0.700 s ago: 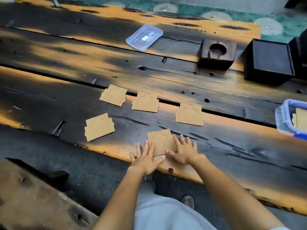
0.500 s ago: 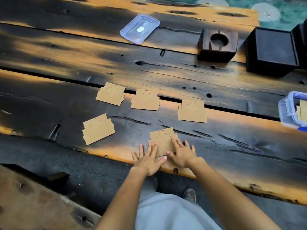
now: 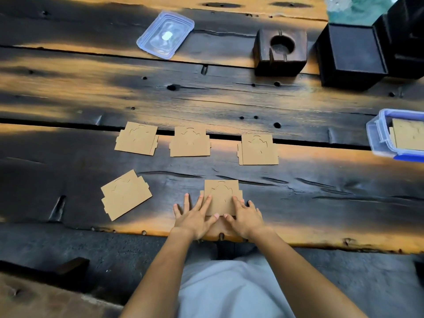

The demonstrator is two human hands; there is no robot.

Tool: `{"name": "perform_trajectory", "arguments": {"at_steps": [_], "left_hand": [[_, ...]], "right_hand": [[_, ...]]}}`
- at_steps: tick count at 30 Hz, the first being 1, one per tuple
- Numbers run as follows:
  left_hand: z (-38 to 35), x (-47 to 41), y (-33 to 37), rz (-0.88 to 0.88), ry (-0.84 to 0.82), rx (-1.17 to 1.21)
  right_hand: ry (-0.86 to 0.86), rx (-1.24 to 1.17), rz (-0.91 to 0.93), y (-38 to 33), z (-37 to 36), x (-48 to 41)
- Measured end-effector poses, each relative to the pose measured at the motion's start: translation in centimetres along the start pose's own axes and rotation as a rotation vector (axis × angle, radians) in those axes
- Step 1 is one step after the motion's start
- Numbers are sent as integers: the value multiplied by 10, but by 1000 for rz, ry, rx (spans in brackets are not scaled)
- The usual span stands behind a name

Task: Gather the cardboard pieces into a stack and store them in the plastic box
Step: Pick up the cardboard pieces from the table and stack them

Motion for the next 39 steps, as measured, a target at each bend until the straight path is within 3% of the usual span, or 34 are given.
{"name": "perform_trajectory", "arguments": {"at_steps": [9,13,17,27,32,39], "left_hand": [[18,-9,7,-28,170,67],[25,-8,-6,55,282,185],[28,5,-46,194,367,263],[57,54,-172,409,484,233],[66,63,-224,473,439,234],[70,40,-280,419,318,168]], "right_hand": [[99,87,23,-11,31,-15],[203,178,74,-21,49,-27],[256,233,153,-37,60,-39],[124,268,518,-154,47,-49],[115,296,576,-221,31,-58],[-1,322,652,-288,-13,-80]]}}
Point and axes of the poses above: each hand's wrist, its own x-axis away from the middle knuckle, its own z-axis out of the back of the hand, y = z × x, the point moved 6 cm from there along -x, towards the middle knuckle, and after that the axes turned 11 degrees about y, right-handed, at the moved point
